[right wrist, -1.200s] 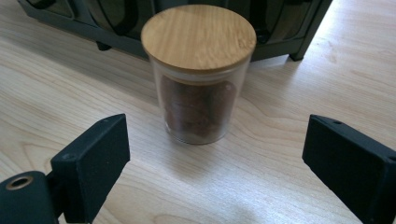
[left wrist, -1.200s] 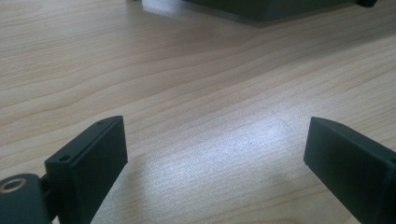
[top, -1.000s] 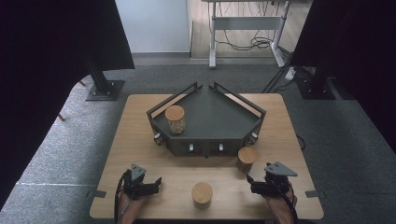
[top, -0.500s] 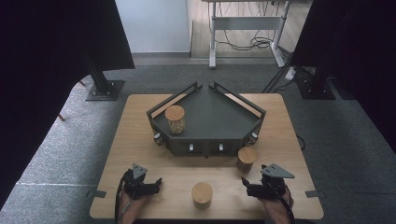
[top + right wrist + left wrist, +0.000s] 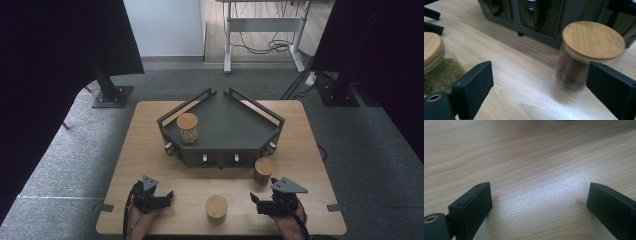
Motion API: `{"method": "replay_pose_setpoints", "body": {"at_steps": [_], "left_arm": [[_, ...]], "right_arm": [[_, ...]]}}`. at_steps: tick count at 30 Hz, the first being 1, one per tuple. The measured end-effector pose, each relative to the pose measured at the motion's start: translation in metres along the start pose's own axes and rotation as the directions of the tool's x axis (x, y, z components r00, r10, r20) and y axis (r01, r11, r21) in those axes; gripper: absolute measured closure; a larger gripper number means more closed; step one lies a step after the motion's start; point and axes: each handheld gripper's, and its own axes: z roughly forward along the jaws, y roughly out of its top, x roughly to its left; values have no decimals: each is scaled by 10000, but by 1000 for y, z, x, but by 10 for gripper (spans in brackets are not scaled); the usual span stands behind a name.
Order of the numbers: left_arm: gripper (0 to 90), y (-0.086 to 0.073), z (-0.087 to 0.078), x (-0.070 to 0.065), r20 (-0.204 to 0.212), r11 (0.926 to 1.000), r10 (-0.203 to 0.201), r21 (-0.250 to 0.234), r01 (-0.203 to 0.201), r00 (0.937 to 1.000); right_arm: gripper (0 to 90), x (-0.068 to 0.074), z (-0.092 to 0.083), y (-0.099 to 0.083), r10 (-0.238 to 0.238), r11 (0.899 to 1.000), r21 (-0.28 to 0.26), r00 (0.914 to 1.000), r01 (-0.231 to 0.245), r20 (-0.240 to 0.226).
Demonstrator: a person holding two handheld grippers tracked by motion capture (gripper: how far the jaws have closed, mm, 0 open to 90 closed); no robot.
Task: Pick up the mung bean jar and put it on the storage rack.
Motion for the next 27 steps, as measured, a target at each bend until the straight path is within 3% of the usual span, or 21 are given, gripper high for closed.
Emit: {"method": "replay_pose_setpoints", "body": {"at_steps": [15,27], "left_arm": [[43,1,0,-1,-77,10000,-77,50,77,9999],[41,1,0,-1,-106,9999,-103,62,103,9999]], "right_arm": [[67,12,4,5,-426,9989,-244,9954,406,-860],[63,22,5,10,-839,9955,-576,9823,752,-1676]]}}
